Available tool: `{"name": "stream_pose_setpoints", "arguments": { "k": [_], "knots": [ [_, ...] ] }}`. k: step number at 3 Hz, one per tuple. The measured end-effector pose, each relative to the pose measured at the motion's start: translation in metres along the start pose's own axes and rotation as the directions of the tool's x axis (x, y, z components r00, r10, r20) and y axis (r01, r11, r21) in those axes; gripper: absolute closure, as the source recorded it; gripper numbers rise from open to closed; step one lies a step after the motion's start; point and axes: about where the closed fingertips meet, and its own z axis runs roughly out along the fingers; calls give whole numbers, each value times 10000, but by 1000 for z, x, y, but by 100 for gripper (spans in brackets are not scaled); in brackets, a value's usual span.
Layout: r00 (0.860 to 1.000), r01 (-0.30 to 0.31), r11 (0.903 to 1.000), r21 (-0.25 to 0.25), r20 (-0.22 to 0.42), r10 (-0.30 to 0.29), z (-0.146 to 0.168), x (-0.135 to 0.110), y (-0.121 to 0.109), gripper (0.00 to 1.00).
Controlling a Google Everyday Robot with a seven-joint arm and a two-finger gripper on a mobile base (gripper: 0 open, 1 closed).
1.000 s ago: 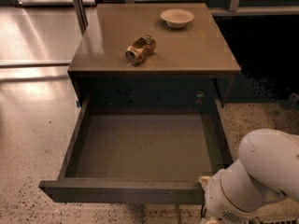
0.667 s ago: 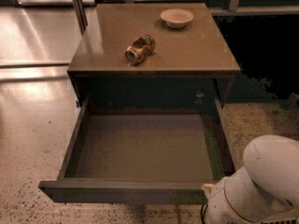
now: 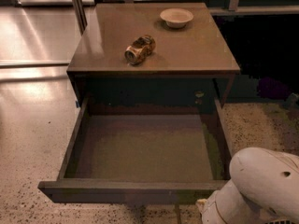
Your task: Close top drawer
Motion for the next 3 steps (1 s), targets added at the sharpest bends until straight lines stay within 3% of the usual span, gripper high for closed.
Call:
{"name": "stream_pose_setpoints", "arguments": {
  "k": [1,2,3],
  "knots": [
    [9997,143,9998,-126,-207,-146,19,-1,-11,0],
    [9995,92,9989,457,-304,-78,20,-3,-42,0],
    [9996,-79,9910,1334,-259,115,5,-3,-72,0]
  ]
}}
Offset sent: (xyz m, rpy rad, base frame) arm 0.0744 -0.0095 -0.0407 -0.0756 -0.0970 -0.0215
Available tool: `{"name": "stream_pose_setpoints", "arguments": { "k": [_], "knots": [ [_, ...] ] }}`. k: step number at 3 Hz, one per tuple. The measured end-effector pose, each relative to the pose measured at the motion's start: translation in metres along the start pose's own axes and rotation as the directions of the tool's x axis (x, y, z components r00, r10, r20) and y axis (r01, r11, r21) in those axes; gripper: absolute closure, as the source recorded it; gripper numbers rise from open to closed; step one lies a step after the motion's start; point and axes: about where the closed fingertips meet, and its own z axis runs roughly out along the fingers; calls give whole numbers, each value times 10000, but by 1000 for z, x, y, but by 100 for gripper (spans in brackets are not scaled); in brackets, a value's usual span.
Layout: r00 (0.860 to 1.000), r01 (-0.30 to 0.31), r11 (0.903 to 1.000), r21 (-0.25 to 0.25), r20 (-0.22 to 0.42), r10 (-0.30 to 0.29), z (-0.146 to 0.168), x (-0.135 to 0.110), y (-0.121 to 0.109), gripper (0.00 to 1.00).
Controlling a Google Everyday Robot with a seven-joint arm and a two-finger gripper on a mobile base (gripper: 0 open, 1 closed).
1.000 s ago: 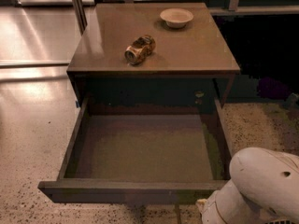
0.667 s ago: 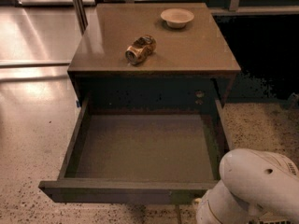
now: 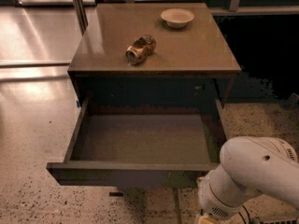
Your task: Close top drawer
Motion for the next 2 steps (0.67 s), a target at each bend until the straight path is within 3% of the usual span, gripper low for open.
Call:
{"name": "stream_pose_setpoints", "arguments": {
  "k": [2],
  "knots": [
    [9999,2,10000,47,-141,-2,3,-3,-8,0]
  ]
}}
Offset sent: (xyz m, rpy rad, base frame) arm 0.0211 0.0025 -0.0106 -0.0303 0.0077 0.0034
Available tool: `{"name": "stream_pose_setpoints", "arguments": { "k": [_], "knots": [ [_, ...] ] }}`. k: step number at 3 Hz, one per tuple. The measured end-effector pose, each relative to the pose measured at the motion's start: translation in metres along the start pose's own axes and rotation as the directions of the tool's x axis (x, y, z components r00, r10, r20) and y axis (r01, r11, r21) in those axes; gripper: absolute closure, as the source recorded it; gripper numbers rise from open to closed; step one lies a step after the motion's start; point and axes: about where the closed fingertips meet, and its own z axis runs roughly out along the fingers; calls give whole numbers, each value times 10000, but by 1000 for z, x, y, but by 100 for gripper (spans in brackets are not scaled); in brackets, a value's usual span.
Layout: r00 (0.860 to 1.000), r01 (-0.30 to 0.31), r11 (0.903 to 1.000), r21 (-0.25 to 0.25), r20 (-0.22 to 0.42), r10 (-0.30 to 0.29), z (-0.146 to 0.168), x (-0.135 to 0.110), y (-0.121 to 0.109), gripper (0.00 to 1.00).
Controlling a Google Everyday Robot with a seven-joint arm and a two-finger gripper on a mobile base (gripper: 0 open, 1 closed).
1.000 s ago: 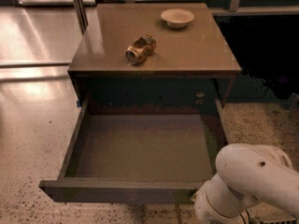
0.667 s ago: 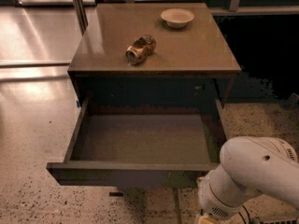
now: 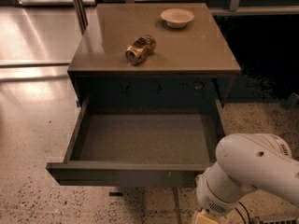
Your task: Close top drawer
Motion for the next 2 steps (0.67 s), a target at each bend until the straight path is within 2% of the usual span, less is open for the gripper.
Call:
{"name": "stream_pose_setpoints", "arguments": {
  "k": [1,2],
  "knots": [
    [9989,452,9985,309,-127,-448,0,-32,-45,0],
    [9989,425,9979,480,-207,-415,1,-35,-54,0]
  ]
}}
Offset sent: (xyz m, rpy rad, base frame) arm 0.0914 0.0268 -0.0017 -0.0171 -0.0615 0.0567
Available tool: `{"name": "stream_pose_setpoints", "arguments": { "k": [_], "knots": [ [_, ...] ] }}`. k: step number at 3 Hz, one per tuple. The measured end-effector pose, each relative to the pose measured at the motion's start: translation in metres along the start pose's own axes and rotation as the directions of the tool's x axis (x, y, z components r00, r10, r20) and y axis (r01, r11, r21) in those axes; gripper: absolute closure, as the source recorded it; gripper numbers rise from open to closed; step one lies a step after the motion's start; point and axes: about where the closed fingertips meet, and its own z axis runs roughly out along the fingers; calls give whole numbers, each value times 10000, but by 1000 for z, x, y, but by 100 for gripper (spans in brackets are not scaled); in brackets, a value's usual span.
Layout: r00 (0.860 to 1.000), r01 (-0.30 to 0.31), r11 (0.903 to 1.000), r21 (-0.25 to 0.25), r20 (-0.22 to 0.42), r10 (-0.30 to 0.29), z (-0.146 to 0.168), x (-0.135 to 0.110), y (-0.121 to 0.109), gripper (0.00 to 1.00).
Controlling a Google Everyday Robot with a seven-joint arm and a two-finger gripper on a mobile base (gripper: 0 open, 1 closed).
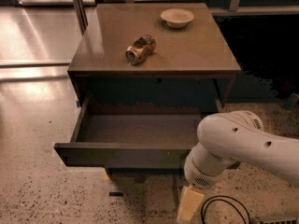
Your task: Close top drawer
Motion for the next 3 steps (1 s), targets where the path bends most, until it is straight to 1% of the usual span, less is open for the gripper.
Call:
{"name": "stream_pose_setpoints", "arguments": {
  "k": [1,2,3],
  "knots": [
    [9992,367,9979,532,-182,-357,-2,-28,-45,0],
    [9992,367,9979,532,-182,-357,-2,-28,-45,0],
    [9992,384,9973,634,-151,-375,-4,-28,-47,0]
  ]
}}
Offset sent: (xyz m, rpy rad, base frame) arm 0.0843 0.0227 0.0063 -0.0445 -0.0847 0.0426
